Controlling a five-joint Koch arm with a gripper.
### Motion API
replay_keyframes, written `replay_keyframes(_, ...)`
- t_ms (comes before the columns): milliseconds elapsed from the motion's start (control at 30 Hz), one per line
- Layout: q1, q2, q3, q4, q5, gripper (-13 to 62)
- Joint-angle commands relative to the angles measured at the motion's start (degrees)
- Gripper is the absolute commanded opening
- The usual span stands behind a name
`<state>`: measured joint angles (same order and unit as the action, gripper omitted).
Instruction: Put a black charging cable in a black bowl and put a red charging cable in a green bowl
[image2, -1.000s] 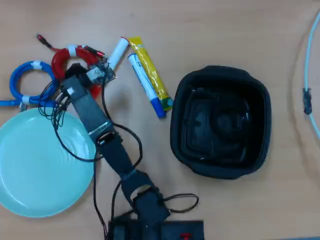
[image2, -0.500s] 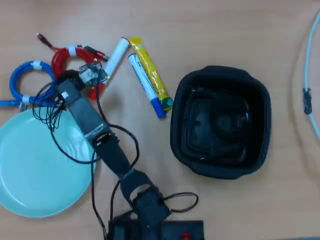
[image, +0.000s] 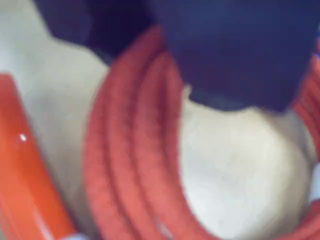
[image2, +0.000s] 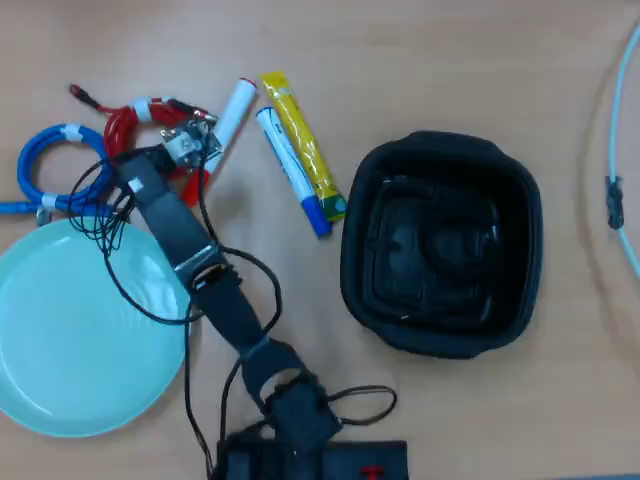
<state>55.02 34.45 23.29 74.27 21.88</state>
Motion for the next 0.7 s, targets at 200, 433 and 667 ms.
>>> replay_keyframes(200,0.7,12.4,-3.0,10.8,-3.3,-6.2)
replay_keyframes(433,2.3,23.2,-2.9,12.8,-5.9,-6.2)
replay_keyframes(667,2.2,29.4,-2.3,13.6,-8.8,-6.2)
